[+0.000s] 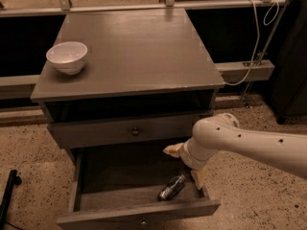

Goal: Pick redbull can from middle drawer and place on counter

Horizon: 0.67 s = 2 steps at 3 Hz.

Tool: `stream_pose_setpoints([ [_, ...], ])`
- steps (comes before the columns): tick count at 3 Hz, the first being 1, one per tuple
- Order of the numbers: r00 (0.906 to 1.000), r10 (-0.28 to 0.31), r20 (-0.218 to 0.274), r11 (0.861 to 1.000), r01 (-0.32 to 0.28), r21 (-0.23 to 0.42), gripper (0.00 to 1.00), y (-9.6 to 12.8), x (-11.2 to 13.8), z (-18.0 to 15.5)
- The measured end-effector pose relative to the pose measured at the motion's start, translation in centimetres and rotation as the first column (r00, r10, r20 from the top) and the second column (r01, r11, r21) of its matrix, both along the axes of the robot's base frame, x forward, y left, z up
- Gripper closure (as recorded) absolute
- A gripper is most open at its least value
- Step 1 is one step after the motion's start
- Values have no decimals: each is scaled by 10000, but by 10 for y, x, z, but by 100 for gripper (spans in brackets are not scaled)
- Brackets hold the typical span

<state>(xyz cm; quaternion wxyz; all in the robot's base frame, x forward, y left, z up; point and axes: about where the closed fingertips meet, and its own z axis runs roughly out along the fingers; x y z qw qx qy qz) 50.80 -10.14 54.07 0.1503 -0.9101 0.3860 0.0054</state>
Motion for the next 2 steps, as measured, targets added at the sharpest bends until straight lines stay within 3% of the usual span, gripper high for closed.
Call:
stream_pose_setpoints([
  [1,9968,-38,-800,9998,55,204,0,-19,9,-54],
  [2,9924,177,-1215,9998,-183,-38,15,-14,17,-87],
])
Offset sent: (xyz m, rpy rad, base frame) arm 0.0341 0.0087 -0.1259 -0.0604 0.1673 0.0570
